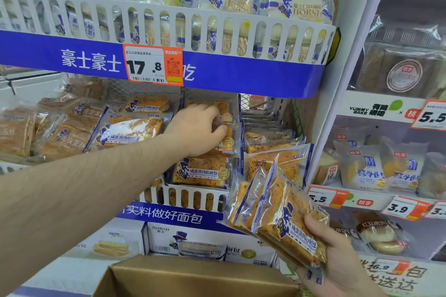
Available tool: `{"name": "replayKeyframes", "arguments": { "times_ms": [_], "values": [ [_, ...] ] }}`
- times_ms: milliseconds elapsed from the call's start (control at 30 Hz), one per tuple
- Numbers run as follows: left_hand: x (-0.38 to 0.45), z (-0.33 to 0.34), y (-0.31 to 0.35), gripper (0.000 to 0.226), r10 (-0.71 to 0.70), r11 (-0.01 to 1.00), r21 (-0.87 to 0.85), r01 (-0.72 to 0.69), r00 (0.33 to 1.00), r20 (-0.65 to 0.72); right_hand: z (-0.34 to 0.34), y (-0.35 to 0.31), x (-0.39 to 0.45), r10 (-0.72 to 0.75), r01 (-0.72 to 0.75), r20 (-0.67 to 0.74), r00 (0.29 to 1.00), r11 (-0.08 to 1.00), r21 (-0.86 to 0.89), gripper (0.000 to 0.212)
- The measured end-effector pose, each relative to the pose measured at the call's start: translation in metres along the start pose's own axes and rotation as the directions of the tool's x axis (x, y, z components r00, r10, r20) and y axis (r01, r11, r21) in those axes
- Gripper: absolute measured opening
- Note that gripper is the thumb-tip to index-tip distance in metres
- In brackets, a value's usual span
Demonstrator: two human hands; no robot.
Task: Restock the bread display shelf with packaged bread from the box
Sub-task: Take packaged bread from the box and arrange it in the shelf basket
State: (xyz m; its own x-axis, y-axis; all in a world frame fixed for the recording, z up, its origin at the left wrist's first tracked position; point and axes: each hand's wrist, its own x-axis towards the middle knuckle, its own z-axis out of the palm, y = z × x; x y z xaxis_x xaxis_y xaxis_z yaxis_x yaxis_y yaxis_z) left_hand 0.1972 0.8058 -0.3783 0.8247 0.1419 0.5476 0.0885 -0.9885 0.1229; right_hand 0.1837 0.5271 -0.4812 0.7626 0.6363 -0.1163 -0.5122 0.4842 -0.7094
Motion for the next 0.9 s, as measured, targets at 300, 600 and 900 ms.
{"name": "replayKeyframes", "arguments": {
  "times_ms": [300, 600, 900],
  "values": [
    [-0.029, 0.006, -0.004, 0.065, 0.179, 0.977, 0.108, -0.186, 0.981, 0.074, -0.003, 0.000, -0.003, 0.016, -0.015, 0.018, 1.000, 0.999, -0.046, 0.088],
    [-0.013, -0.013, -0.005, 0.079, 0.073, 0.988, 0.107, -0.115, 0.940, 0.333, 0.002, -0.006, -0.009, -0.017, 0.016, 0.043, 0.999, 1.000, 0.024, 0.090],
    [0.018, -0.021, -0.013, 0.103, 0.073, 0.957, 0.208, -0.204, 0.858, 0.508, 0.003, -0.005, -0.006, -0.062, 0.061, 0.056, 0.997, 0.998, 0.019, 0.094]
  ]
}}
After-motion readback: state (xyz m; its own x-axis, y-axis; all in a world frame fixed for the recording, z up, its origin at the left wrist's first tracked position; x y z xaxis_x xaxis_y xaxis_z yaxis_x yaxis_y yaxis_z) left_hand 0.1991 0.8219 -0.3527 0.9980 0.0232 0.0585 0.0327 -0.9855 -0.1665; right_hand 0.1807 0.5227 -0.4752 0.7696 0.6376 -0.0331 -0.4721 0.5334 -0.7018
